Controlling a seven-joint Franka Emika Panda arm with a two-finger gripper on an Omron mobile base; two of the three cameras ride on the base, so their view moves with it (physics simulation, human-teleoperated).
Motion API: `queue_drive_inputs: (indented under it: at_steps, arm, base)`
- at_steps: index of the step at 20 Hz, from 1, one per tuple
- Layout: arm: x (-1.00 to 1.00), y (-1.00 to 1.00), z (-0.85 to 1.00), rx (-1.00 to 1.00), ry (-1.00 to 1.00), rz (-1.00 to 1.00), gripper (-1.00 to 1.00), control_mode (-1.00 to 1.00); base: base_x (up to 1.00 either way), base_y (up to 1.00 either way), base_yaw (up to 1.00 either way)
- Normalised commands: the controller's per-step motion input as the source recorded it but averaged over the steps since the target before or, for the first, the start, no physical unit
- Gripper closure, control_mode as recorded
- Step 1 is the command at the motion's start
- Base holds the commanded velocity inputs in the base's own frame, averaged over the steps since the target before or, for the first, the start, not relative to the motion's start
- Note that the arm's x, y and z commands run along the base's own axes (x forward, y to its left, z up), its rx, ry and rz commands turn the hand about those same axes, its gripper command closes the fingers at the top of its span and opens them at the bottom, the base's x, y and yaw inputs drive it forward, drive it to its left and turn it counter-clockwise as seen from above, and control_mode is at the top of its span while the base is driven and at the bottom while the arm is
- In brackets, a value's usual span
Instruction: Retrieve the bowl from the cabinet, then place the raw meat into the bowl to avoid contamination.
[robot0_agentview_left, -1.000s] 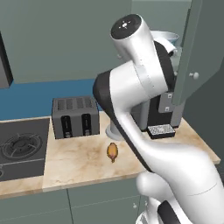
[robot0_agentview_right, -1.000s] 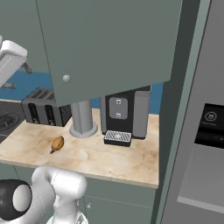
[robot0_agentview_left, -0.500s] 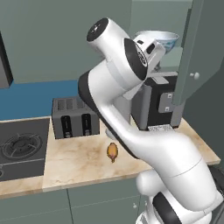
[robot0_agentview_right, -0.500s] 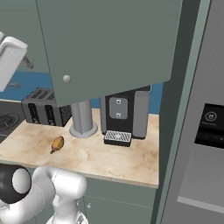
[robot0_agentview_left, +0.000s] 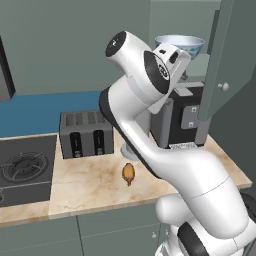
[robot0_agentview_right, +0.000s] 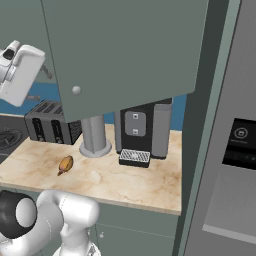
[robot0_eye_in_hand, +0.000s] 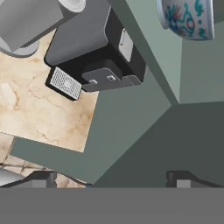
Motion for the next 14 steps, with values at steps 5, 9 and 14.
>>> queue_drive_inputs:
  at_steps: [5, 9, 14]
  arm:
    - [0.18, -0.38, 0.00, 0.00, 0.09, 0.00, -1.00, -1.00]
    - [0.08, -0.11, 0.00, -0.01, 0.12, 0.00, -1.00, -1.00]
    - [0.00, -0.02, 0.00, -0.05, 0.15, -0.05, -1.00, -1.00]
  base:
    - [0.00, 0.00, 0.00]
    - [0.00, 0.00, 0.00]
    - [0.00, 0.00, 0.00]
